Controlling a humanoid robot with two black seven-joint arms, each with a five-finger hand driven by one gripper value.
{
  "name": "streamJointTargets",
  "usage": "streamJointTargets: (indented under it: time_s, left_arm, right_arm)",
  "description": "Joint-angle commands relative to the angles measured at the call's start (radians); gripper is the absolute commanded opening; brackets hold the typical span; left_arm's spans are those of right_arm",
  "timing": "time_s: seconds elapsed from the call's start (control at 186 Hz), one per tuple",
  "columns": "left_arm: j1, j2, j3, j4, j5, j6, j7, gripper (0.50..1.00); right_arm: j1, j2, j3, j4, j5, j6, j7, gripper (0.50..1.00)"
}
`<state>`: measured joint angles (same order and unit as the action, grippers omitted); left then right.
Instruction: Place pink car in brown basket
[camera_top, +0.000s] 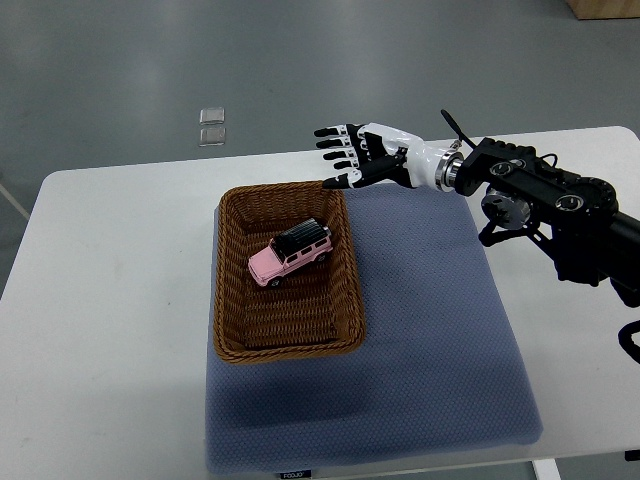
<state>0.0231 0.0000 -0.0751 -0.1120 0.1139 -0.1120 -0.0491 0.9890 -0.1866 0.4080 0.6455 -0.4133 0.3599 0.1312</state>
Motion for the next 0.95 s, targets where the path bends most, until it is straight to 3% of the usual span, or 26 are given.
streamJointTargets:
  time_s: [0.0, 0.225, 0.451, 0.944]
  left_arm:
    - [0.0, 0.0, 0.0, 0.0, 0.001, 0.0, 0.0, 1.0]
    - [0.0, 0.0, 0.0, 0.0, 0.0, 0.0, 0.0, 1.0]
    - [0.0, 0.0, 0.0, 0.0, 0.0, 0.0, 0.0, 1.0]
    - [0.0, 0.0, 0.0, 0.0, 0.0, 0.0, 0.0, 1.0]
  right_arm:
    - [-0.026, -0.017, 0.009, -0.007, 0.177, 0.001, -0.045, 0.883]
    - [-0.082, -0.056, 0.035, -0.047, 0.519, 0.004, -0.136, 0.885]
    - [-0.118, -0.085, 0.06, -0.064, 0.633, 0.005, -0.139, 0.893]
    - [-0.147, -0.071, 0.071, -0.064, 0.616, -0.001, -0.125, 0.913]
